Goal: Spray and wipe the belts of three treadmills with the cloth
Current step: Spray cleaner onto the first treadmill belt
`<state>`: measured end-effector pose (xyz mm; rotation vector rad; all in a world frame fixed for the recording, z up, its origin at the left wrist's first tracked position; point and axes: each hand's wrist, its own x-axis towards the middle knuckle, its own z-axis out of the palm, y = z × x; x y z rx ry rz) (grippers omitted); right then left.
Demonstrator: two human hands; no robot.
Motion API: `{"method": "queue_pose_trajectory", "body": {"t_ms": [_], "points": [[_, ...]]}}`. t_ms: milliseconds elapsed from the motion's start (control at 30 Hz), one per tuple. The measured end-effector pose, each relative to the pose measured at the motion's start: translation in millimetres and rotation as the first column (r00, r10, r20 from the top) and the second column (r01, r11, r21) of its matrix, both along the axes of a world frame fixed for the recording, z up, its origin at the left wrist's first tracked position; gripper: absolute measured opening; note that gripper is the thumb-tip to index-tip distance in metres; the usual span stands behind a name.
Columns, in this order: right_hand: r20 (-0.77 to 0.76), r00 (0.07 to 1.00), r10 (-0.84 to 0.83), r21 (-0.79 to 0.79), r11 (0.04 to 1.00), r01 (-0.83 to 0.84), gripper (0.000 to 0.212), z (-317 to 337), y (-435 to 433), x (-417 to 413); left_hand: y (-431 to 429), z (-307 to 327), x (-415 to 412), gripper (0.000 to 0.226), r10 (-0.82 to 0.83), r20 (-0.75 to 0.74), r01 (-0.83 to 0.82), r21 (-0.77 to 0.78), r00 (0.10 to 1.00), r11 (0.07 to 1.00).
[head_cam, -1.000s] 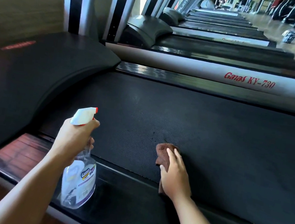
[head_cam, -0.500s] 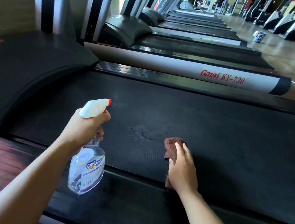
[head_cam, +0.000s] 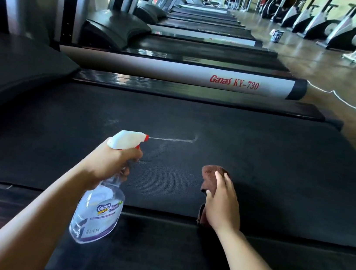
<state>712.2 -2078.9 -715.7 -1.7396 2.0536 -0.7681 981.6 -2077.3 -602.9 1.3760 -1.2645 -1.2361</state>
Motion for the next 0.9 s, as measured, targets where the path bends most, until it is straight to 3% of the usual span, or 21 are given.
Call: {"method": "queue_pose_trajectory", "body": {"t_ms": [167,300,667,800,900], "points": [[-0.023,0.992,-0.125,-0.015,0.992,0.124,0.059,5.4,5.2,-39.5,-2.2,-3.6,-31.1,0.036,-0.149,0.0,0.149,0.039,0.989,0.988],[-0.049,0.978,-0.203,-0.006,0.979,0.203,0.056,5.0,8.8,-64.7,-11.1,-5.0,-55.3,0.024,-0.201,-0.018,0.201,-0.006,0.979,0.98],[0.019,0.968,-0.25,0.035,0.968,0.25,0.057,-13.8,23.2,-82.8,-43.0,-6.0,-125.5,0.025,-0.144,-0.048,0.135,-0.148,0.988,0.98],[0.03,0.967,-0.252,0.032,0.967,0.251,0.058,-15.8,24.3,-83.6,-43.0,-6.5,-135.7,0.033,-0.213,-0.057,0.204,-0.137,0.975,0.969],[0.034,0.968,-0.249,0.03,0.968,0.249,0.058,-16.3,24.3,-84.2,-37.9,-6.5,-134.6,0.035,-0.351,-0.069,0.344,-0.089,0.934,0.935]]}}
